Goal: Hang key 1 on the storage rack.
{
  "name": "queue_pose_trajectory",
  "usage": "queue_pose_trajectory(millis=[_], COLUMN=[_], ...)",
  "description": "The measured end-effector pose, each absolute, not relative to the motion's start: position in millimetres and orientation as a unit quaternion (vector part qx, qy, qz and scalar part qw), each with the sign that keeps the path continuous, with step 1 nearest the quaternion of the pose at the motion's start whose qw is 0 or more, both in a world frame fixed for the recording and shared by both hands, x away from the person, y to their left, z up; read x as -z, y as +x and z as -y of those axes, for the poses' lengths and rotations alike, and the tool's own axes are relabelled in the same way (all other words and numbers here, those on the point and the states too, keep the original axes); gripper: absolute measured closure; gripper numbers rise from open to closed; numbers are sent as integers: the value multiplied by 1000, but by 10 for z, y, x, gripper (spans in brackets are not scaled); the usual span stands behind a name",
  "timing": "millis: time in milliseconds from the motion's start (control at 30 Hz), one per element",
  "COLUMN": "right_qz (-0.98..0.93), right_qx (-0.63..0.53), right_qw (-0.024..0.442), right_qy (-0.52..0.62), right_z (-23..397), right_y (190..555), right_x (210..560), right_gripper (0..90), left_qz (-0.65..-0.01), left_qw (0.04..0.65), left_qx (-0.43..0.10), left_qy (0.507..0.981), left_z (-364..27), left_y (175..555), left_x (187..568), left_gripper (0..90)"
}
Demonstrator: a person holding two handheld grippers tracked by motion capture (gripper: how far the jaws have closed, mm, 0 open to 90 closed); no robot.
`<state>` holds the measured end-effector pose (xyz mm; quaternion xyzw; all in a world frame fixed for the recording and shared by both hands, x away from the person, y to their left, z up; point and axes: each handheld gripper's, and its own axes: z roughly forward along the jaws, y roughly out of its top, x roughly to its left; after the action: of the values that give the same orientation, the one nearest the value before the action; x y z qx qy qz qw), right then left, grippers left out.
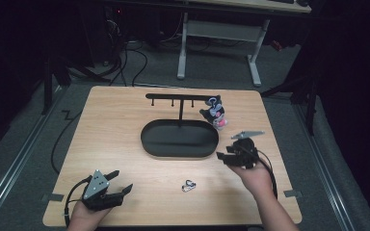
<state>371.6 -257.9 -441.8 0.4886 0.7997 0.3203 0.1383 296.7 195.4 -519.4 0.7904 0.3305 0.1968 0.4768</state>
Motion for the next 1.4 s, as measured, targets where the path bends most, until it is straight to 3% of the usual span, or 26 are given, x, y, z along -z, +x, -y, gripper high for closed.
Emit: queue_pose_trajectory(millis=[200,233,267,700,867,1133,1400], right_qz=[-779,-780,-781,-833,-850,-853,-834], right_qx=[-388,-395,-398,-413,-374,-347,-342], right_qw=[134,145,147,113,131,145,149], right_qy=[473,463,459,352,347,363,408], right_z=[2513,2462,2439,1676,1535,1654,2115], right_y=[3243,3160,3120,2944,3010,2994,2961], right_x=[4874,4951,4979,5092,5175,5229,5202], right_gripper=[725,847,900,900,900,900,900], left_qz=[-333,-332,-333,-331,-333,-336,-335], left_qw=[476,477,476,470,470,474,473], left_qx=[-193,-193,-192,-196,-195,-198,-197], left_qy=[791,791,791,794,794,789,791], left_z=[-1952,-1949,-1947,-1906,-1933,-1977,-1967], left_y=[2982,2981,2979,2965,2974,2974,2959], left_x=[5202,5205,5205,5215,5223,5200,5198], left_gripper=[297,298,297,300,300,300,302])
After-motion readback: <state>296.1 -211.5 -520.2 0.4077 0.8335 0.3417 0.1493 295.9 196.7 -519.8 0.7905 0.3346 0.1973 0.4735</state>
